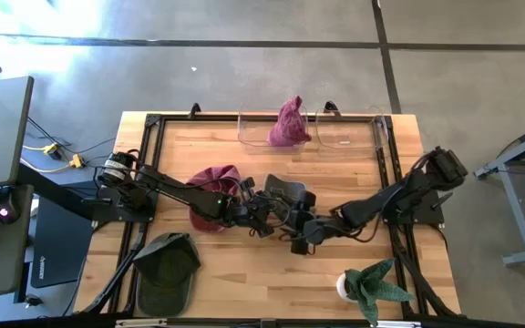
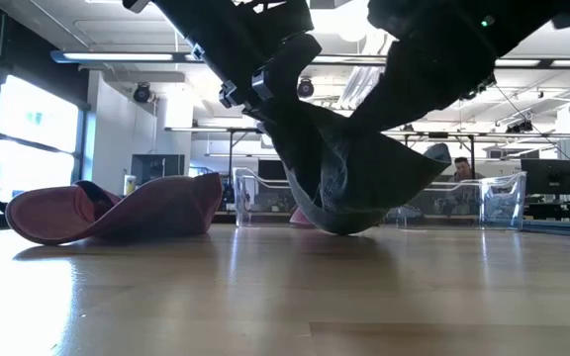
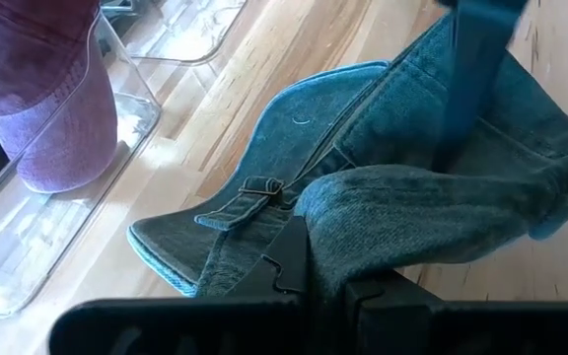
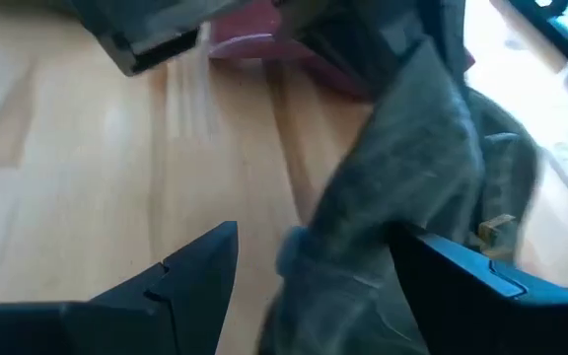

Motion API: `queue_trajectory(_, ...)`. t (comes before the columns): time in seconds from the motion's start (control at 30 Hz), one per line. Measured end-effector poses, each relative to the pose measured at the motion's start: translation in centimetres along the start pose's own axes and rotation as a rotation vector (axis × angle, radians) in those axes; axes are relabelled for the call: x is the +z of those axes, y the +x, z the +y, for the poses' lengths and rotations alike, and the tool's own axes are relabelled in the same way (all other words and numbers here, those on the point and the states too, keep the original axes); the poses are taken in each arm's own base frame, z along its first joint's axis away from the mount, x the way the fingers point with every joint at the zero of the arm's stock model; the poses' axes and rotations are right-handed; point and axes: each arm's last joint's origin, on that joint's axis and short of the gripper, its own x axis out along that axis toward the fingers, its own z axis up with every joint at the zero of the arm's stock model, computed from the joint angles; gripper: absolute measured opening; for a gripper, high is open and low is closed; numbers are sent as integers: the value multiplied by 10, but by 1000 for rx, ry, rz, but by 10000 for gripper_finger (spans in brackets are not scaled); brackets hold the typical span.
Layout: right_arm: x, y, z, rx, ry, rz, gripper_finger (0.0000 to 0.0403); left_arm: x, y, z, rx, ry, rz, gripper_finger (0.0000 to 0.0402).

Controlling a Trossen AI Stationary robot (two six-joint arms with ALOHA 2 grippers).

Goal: Pick & Place hat
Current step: Put the top black cap into the right transparent bin

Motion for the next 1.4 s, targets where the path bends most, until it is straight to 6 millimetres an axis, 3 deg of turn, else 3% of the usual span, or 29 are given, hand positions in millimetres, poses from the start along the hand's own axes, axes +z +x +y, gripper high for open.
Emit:
queue_trajectory(0.2, -3, 10, -4, 19, 9, 25, 192, 0, 0, 0, -3, 0, 2, 1)
queue_trajectory(0.43, 2, 5, -8, 137, 4, 56, 27, -1, 0, -4, -137, 108, 37, 11)
queue_trajectory(0.63, 15, -17, -26, 137, 44, 64, 44, 1, -12, 1, -240, 211, 75, 97)
queue_trajectory(0.83, 36, -65, -62, 100, 95, 10, 26, 1, -36, 21, -154, 189, 186, 160)
queue_trajectory(0.97, 46, -106, -92, 41, 176, -79, 28, -6, -49, 23, -23, 204, 196, 167)
queue_trajectory(1.17, 48, -164, -139, -78, 297, -240, 28, -13, -56, 8, 77, 217, 100, 168)
queue_trajectory(1.3, 39, -192, -170, -260, 357, -307, 28, -19, -49, -2, 68, 190, 42, 168)
queue_trajectory(1.4, 34, -202, -187, -388, 376, -322, 31, -19, -43, -9, 21, 186, 12, 168)
